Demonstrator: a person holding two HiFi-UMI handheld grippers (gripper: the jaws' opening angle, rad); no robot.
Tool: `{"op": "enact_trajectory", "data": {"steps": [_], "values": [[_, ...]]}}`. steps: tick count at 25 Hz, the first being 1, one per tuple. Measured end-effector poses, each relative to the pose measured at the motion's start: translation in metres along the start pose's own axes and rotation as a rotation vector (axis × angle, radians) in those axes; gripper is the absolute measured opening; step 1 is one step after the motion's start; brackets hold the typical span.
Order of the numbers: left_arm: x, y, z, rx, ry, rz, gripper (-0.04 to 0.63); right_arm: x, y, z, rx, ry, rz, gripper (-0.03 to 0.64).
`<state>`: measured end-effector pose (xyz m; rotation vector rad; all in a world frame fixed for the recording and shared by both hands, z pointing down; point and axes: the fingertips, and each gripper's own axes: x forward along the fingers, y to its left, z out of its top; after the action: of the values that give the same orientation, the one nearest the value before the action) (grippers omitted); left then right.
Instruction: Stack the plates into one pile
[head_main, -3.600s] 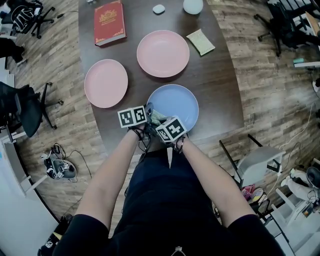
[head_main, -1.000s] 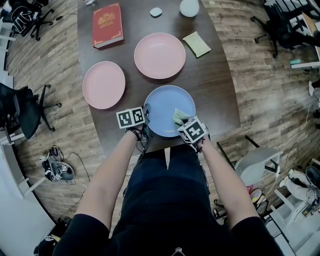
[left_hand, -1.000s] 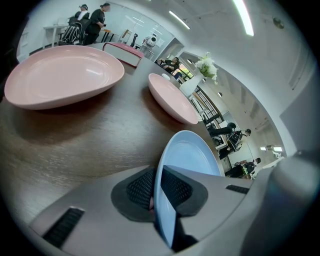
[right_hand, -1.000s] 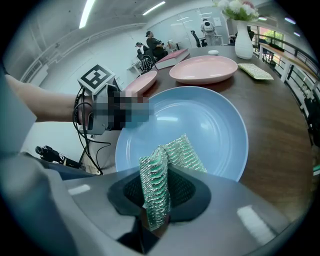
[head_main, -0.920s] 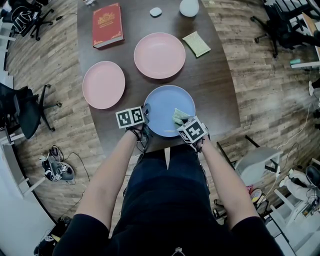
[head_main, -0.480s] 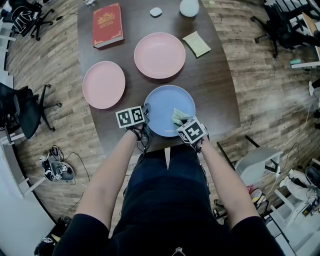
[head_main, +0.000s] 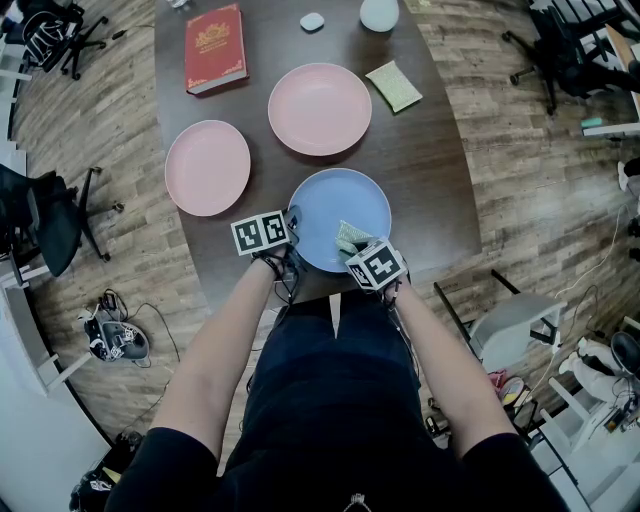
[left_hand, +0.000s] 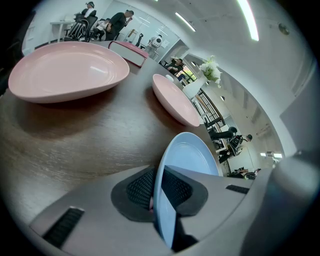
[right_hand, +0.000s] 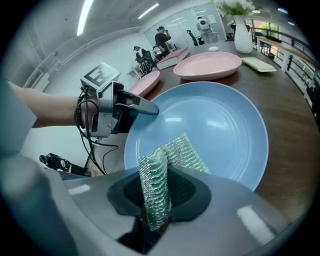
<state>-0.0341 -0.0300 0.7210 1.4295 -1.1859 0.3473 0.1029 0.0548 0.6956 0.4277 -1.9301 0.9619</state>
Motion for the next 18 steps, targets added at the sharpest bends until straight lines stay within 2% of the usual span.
{"op": "enact_trajectory", "data": {"steps": [12, 18], "values": [[0.0, -0.001, 0.0, -0.011, -0.002, -0.002, 0.034, 0.017, 0.025, 0.007, 0.015, -0.031, 0.069, 0.084], [0.0, -0.001, 0.0, -0.008, -0.001, 0.001, 0.034, 0.02, 0.033, 0.011, 0.024, -0.002, 0.063, 0.084]]}}
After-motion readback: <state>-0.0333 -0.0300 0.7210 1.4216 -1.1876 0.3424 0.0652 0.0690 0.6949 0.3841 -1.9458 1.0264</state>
